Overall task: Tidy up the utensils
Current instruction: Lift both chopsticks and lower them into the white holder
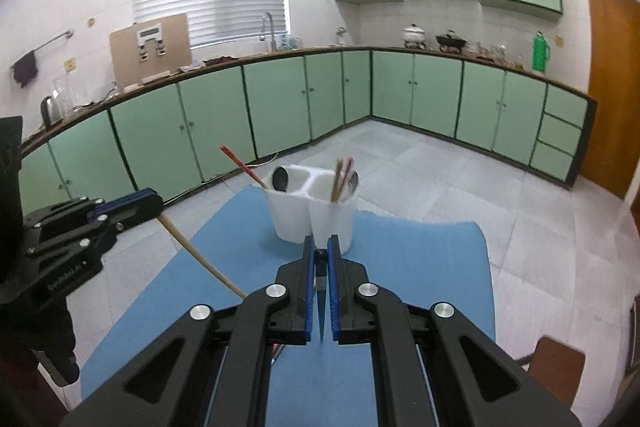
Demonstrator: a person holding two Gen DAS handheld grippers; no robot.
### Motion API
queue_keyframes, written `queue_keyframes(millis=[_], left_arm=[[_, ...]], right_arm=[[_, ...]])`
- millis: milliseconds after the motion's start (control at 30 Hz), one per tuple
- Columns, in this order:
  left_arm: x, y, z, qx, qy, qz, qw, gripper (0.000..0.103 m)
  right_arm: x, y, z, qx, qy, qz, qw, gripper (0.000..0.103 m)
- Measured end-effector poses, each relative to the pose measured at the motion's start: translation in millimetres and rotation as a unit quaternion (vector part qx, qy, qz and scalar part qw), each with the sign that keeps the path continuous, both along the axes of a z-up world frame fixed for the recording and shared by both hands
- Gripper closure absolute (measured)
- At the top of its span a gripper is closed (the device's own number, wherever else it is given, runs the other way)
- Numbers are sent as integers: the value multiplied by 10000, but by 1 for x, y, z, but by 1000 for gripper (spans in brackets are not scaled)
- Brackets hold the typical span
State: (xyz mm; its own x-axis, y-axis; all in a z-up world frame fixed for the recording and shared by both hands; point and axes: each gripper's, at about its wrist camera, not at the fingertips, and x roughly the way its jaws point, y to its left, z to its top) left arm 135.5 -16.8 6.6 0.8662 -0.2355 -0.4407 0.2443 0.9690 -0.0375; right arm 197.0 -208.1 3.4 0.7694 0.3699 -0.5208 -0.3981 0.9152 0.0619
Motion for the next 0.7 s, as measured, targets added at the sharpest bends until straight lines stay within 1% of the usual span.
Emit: queue_keyframes(millis=[200,367,500,567,700], left_arm=[[10,3,20,-22,-228,-29,9997,97],[25,4,51,40,-620,-4,9981,97],[44,5,76,38,-935,52,9956,97],[60,3,89,43,-1085,91,9940,97],[91,2,98,52,-1172,110,9930,97]], right_arm=[[17,10,34,26,-229,290,9993,97],[38,10,71,419,-476,464,9969,97],[66,14,100,649,-755,390,9943,97],[82,19,109,708,-885,340,9930,97],[115,28,119,679,-1091,164,9916,97]])
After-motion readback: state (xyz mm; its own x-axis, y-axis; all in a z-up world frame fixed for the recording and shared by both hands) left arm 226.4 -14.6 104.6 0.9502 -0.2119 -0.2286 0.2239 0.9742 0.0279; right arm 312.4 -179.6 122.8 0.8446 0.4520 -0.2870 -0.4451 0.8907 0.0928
